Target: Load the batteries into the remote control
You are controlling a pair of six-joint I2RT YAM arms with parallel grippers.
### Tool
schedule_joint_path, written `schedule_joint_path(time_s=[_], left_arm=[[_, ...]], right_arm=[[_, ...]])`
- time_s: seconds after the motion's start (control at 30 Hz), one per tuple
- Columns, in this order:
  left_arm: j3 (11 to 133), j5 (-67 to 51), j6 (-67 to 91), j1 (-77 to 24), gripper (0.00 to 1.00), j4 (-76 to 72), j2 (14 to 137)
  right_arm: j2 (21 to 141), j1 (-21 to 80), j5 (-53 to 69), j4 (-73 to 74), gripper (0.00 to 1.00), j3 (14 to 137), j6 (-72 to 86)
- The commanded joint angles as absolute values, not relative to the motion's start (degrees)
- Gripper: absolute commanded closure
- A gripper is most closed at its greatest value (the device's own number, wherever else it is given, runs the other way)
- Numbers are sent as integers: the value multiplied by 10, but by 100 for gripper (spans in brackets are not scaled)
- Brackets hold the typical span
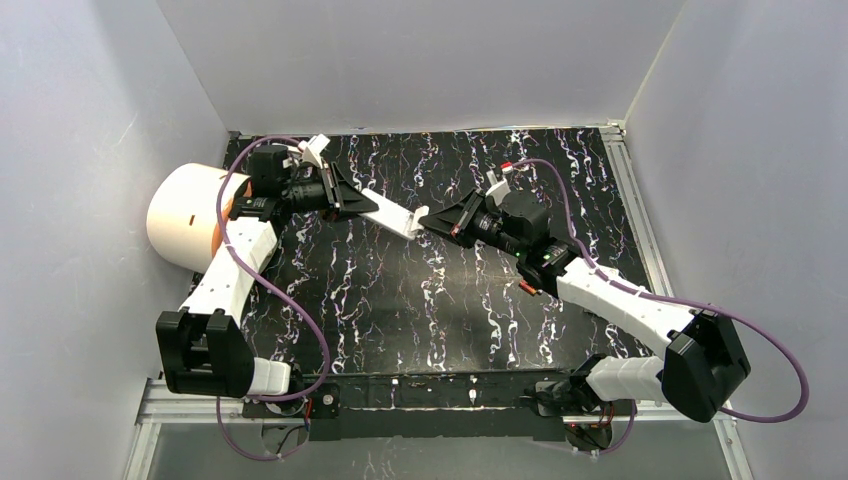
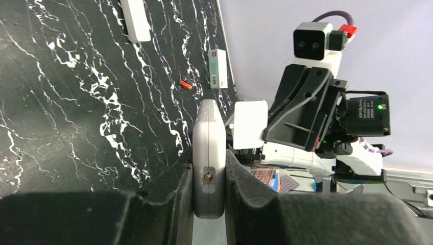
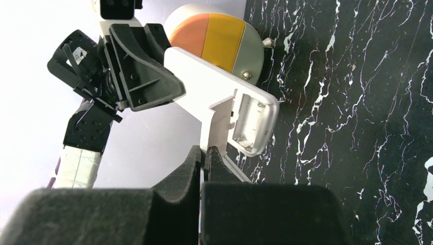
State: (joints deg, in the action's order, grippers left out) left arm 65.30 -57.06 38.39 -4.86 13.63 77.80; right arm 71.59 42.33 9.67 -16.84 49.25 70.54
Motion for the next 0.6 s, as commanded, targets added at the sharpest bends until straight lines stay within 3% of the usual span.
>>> schedule_joint_path(time_s=[0.0, 0.3, 0.57], left_arm=[[659, -550, 335, -47, 100, 180, 757], [665, -460, 276, -47, 100, 262, 746], [641, -494, 285, -47, 100, 223, 717]], right_arm=[[714, 420, 101, -211, 99, 508, 692], [711, 409, 32, -133, 99, 463, 596], [822, 402, 121, -165, 99, 429, 562]])
